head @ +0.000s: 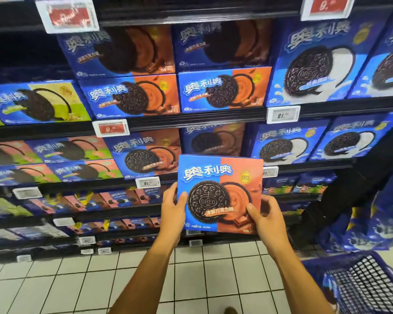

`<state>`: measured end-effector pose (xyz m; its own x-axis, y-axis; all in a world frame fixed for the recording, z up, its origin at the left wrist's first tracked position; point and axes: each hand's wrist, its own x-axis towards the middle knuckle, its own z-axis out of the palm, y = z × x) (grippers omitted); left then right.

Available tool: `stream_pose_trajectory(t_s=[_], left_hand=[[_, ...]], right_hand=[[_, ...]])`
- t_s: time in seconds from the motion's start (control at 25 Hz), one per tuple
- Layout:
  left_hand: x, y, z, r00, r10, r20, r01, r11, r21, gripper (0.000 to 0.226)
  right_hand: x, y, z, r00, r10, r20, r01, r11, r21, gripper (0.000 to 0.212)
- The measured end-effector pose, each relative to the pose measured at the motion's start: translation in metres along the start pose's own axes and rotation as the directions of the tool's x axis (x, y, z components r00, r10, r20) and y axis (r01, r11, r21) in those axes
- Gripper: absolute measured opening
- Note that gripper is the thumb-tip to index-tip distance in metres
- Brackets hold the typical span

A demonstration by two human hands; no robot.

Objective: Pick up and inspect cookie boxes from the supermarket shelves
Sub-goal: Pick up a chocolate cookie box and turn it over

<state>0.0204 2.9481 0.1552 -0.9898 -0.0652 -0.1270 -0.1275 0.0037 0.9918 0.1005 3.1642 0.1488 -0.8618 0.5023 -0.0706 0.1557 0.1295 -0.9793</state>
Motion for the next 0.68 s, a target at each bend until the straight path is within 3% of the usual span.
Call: stream_pose_trajectory(t_s=[0.24, 0.48, 0.68], left_hand=[[0.059, 0.032, 0.035, 0.990, 0.121, -0.066, -0.100, 0.962, 0.255, 0.033], [0.087, 0.034, 0.052, 0.985, 0.117, -0.123, -0.076, 0.952, 0.295, 0.036], [0.093, 0.040, 0.061, 0.964, 0.165, -0.209, -0.075, 0.922, 0.379, 0.032]], right_hand=[[0.084, -0.019, 0.009, 0.999, -0.028, 0.027, 0.030, 0.997, -0.073, 0.034], [0.127, -0.021, 0.019, 0.989, -0.145, 0.017, 0.144, 0.957, -0.250, 0.030], [0.141, -0.028, 0.031, 0.987, -0.153, -0.043, 0.142, 0.971, -0.193, 0.042]])
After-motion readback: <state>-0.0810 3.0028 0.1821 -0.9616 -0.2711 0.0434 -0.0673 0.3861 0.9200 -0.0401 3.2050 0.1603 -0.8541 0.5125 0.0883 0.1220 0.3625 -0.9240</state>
